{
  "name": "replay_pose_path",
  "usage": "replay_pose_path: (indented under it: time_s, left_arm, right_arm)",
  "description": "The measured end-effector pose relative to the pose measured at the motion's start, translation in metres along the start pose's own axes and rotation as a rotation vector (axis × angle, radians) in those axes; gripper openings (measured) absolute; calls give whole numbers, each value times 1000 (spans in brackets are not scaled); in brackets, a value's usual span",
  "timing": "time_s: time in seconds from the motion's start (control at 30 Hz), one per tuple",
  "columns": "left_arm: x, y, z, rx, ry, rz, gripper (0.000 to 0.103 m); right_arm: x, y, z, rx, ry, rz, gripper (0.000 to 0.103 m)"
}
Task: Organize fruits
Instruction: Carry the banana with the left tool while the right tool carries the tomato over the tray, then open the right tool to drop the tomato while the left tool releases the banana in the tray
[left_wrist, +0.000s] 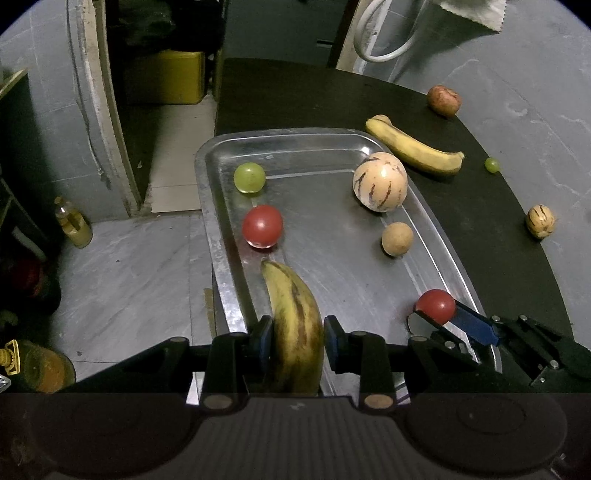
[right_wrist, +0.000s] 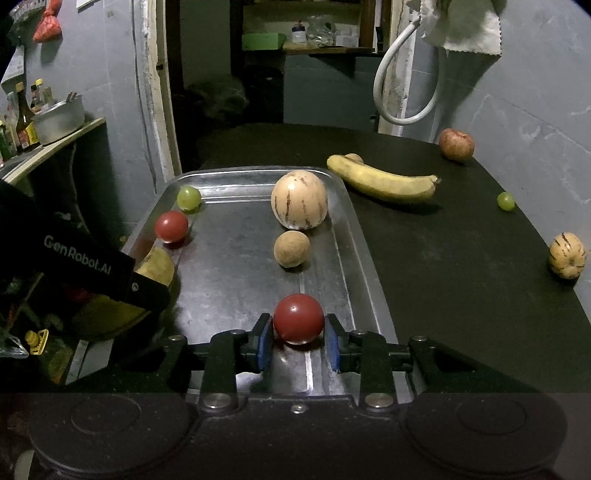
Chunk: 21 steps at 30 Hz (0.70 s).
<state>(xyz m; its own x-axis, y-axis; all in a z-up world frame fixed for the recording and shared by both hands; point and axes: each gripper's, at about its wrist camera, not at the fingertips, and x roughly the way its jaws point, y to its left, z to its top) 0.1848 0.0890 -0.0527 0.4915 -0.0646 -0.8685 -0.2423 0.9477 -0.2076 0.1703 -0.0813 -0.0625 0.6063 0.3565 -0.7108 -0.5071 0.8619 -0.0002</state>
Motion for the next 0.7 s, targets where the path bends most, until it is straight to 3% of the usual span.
replay_pose_path:
  time_s: [0.23,0.43,0.53,0.7]
  left_arm:
    - [-2,1,0,1,-1,-4,33]
    - [-4,0,0,-2,-6,-6,39]
    - [-7,-1,0,-6,-16,-8,44]
    - [-18,-2,1,-11,-45,0,62]
  right_arm:
    - [-3,-1,-1,-2,-1,-4,40]
    - [-6,-2,-1,-12,-8,-3,49]
    - [-10,-2,-1,-19,-21,-5,59]
    - [-22,-6,-1,-27,-44,-6,73]
